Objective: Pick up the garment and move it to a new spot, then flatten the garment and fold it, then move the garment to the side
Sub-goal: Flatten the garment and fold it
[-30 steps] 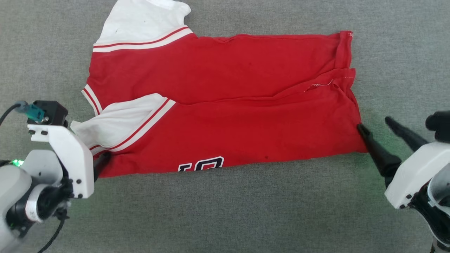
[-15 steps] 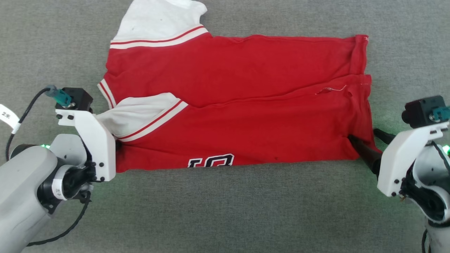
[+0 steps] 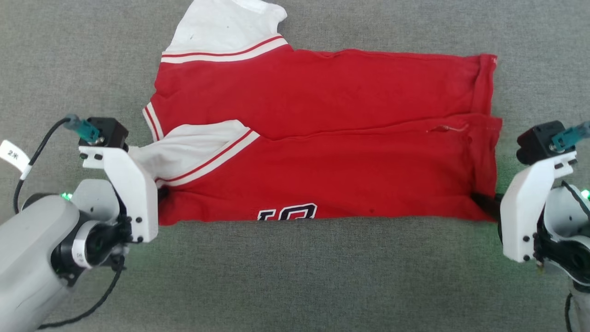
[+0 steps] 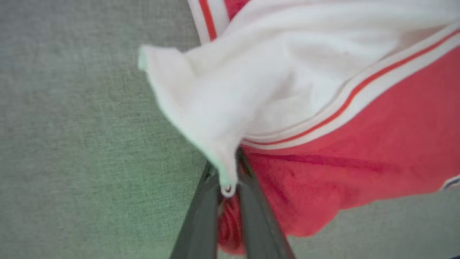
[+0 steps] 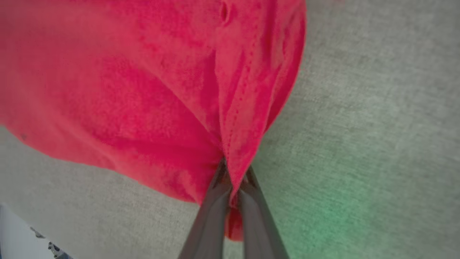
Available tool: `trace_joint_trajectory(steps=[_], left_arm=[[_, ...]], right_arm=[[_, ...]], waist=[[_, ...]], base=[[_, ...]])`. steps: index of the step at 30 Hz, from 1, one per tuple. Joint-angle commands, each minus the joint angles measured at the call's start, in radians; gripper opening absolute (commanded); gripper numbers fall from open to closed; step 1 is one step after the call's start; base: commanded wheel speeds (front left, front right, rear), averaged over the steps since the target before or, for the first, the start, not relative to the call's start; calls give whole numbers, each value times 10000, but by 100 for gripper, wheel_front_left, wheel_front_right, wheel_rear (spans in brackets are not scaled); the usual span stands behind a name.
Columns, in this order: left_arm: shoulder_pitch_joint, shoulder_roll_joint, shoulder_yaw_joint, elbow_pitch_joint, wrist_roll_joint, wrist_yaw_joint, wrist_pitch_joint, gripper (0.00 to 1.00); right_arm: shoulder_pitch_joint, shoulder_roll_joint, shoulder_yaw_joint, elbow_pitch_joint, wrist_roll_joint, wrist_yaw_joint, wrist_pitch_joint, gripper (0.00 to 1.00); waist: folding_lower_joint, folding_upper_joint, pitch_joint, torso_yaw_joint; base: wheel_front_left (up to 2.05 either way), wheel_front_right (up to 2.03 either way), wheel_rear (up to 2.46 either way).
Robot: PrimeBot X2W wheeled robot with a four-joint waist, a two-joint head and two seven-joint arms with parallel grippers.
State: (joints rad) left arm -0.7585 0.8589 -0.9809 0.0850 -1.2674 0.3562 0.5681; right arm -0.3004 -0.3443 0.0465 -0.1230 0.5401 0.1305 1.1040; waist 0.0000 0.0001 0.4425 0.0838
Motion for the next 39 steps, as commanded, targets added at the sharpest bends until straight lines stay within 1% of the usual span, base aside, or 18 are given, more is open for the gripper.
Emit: trace_joint_trajectory(steps=[1, 6, 12, 15, 17, 20, 23, 25, 26, 27, 28, 29, 30, 32, 34, 38, 39], left_arm=[[534, -22, -248, -60, -220, 69, 215, 0], [631, 850, 133, -1243, -365, 667, 260, 0], [1172, 1983, 394, -3066, -602, 1655, 296, 0], [1539, 2380, 489, -3823, -821, 2140, 188, 0], [1781, 2514, 543, -4135, -910, 2372, 67, 0], [2159, 2541, 504, -4295, -1094, 2523, -96, 0], [2448, 2316, 376, -4100, -1233, 2434, -218, 0], [2532, 2089, 311, -3795, -1297, 2273, -259, 0], [2527, 1973, 309, -3614, -1325, 2182, -305, 20], [2514, 1902, 296, -3435, -1335, 2095, -307, 38], [2469, 1828, 280, -3281, -1338, 2001, -293, 59], [2375, 1801, 317, -3164, -1294, 1923, -330, 100], [2274, 1822, 373, -3070, -1219, 1887, -364, 100], [2107, 1998, 454, -3078, -1109, 1812, -314, 100], [1920, 2285, 576, -3243, -1010, 1864, -249, 100], [1447, 2986, 834, -3695, -818, 1991, 63, 100], [1304, 3171, 891, -3766, -722, 1957, 169, 100]], right_arm=[[483, 22, 139, 133, 110, 3, 345, 0], [551, -305, -401, -950, 580, 0, 1029, 0], [1153, -467, -1032, -2109, 954, 0, 1947, 0], [1608, -471, -1399, -2581, 1084, 0, 2421, 0], [1903, -366, -1623, -2786, 1114, 0, 2594, 0], [2279, -183, -1826, -2821, 1064, 0, 2737, 0], [2446, -11, -1749, -2666, 934, 0, 2534, 0], [2391, 42, -1573, -2467, 758, 0, 2200, 0], [2343, 60, -1459, -2305, 672, 0, 2021, 3], [2281, 127, -1361, -2156, 634, 0, 1822, 25], [2218, 134, -1276, -2024, 534, 0, 1605, 44], [2152, 122, -1216, -1913, 453, 0, 1405, 69], [2084, 131, -1174, -1833, 420, 0, 1187, 100], [2010, 87, -1083, -1771, 346, 0, 839, 100], [1994, 66, -1120, -1832, 290, 0, 514, 100], [1861, 188, -1264, -2273, 256, 2, -232, 100], [1829, 191, -1279, -2401, 198, 2, -445, 100]], waist=[[0, -1, -36, -7], [0, -1, -157, 10], [0, -1, -212, 60], [0, -1, -170, 59], [0, -1, -128, 51], [0, -1, -54, 30], [0, -1, 14, -1], [0, -1, 47, -17], [0, -1, 56, -31], [0, -1, 53, -42], [0, -1, 43, -52], [0, -1, 31, -61], [0, -1, 11, -71], [0, -1, -48, -102], [0, -1, -134, -159], [0, -1, -302, -372], [0, -1, -331, -451]], base=[[0, 0, 0], [0, 0, 0], [0, 0, 0], [0, 0, 0], [0, 0, 0], [0, 0, 0], [0, 0, 0], [0, 0, 0], [0, 0, 0], [0, 0, 0], [0, 0, 0], [0, 0, 0], [0, 0, 0], [0, 0, 0], [0, 0, 0], [0, 0, 0], [0, 0, 0]])
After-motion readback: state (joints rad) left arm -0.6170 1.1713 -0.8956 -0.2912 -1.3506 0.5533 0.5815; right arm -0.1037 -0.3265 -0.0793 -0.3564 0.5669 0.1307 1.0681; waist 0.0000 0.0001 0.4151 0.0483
